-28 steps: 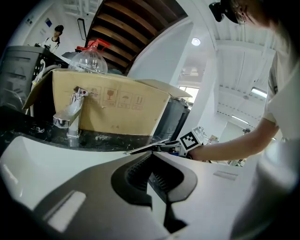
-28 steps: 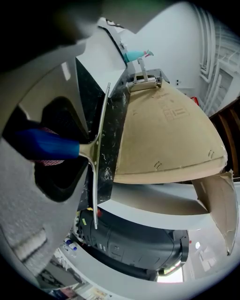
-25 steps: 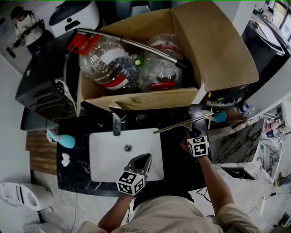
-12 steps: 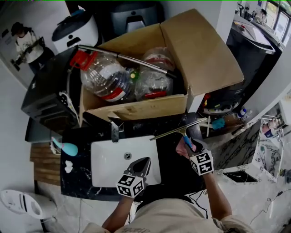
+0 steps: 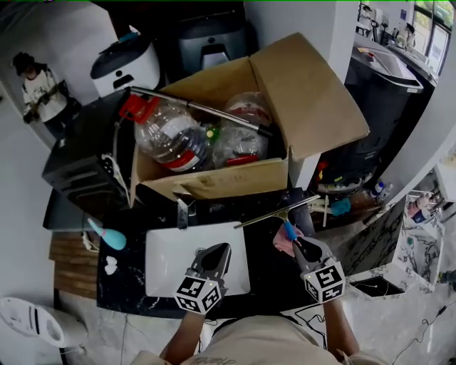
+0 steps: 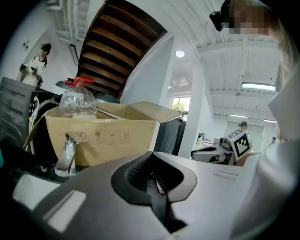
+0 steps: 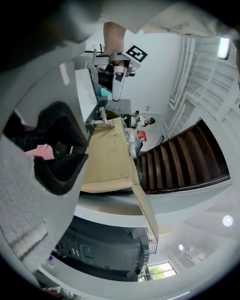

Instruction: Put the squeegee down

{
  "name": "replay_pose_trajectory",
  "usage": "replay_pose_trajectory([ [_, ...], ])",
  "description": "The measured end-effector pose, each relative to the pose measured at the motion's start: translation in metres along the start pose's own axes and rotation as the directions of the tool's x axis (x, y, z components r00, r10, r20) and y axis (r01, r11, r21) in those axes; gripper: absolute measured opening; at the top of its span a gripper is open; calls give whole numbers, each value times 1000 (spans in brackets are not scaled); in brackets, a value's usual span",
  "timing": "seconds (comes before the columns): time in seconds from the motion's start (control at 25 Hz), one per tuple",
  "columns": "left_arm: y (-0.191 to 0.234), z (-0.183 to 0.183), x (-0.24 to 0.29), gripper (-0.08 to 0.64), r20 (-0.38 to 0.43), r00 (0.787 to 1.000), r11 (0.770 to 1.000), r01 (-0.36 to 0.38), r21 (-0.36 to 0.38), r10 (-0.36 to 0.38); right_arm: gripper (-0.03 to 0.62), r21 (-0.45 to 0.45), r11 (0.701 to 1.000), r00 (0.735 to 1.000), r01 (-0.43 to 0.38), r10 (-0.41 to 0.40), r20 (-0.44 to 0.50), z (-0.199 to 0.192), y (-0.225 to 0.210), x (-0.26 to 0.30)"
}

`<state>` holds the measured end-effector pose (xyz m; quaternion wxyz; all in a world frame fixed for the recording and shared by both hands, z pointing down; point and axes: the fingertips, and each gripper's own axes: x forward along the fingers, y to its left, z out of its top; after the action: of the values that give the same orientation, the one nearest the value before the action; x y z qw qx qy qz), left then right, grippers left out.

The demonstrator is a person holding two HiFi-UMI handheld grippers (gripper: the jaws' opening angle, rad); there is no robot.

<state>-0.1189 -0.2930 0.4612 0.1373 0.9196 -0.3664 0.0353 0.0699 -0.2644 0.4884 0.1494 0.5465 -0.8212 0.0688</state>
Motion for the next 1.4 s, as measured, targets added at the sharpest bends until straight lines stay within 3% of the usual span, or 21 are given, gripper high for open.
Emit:
replay_pose_trajectory([
  [0.24,-18,46,-5,15,78,997,993,9,114,-18,35,24,1000,994,-19,16,106,44,4,-24],
  [0.48,-34,72,-4,15,142,988,994,52,96,-65,2,-14,1000,981,19,-16,192,86,1,-44],
  [0.72,-35,86,-9,15,183,981,993,50,107,-69,2,45,999,967,29,-40,252,111,-1,-59],
  [1.08,-32,71,-8,15,150,988,992,21,128,-40,2,71,994,960,80,-96,262,98,4,-66],
  [1.4,-31,48,-6,15,106,994,994,23,102,-33,2,75,996,962,46,-64,267,95,7,-71],
])
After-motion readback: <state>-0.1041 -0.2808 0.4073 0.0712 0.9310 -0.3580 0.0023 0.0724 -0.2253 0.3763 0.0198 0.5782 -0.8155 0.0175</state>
